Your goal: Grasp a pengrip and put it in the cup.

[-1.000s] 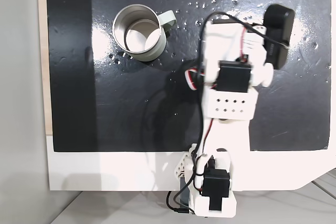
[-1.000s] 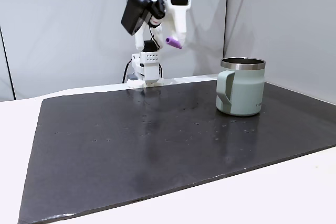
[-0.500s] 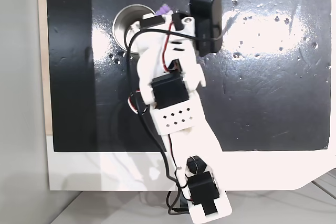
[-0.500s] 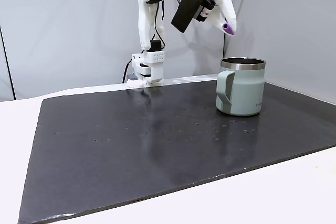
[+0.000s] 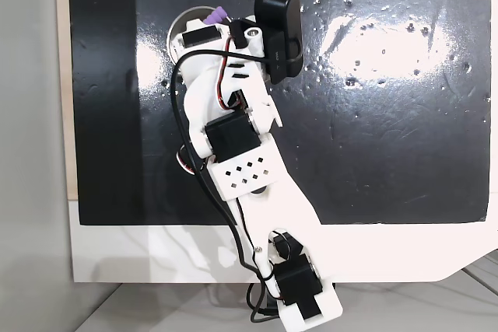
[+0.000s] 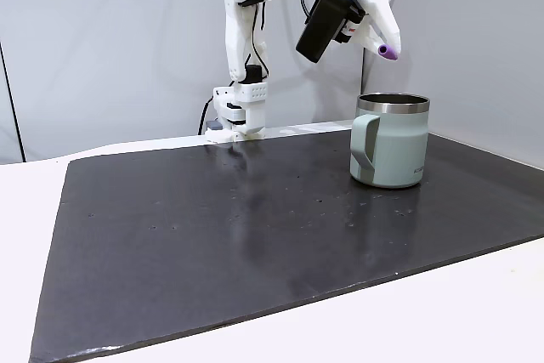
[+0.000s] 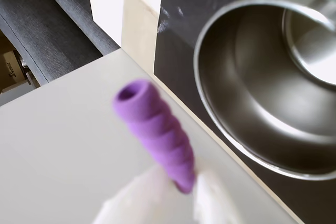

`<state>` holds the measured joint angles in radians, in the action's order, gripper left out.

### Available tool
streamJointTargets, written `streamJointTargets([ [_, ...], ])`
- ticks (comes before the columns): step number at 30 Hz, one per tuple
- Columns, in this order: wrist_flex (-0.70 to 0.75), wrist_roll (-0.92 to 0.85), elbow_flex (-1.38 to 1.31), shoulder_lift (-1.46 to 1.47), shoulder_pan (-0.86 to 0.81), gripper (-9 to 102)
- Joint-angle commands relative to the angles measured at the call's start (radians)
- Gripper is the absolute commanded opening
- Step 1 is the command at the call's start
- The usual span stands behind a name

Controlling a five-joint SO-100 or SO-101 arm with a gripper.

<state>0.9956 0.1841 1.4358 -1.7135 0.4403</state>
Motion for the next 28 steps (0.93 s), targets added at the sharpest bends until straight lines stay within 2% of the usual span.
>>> streamJointTargets([
  [1, -0.012, 0.003, -0.005, -0.052, 0.003, 16],
  [5, 0.018, 0.003, -0.005, -0.052, 0.005, 24],
  [9, 0.031, 0.003, -0.005, -0.054, 0.008, 26],
  [28, 0.044, -0.009, 0.04, -0.081, 0.009, 26],
])
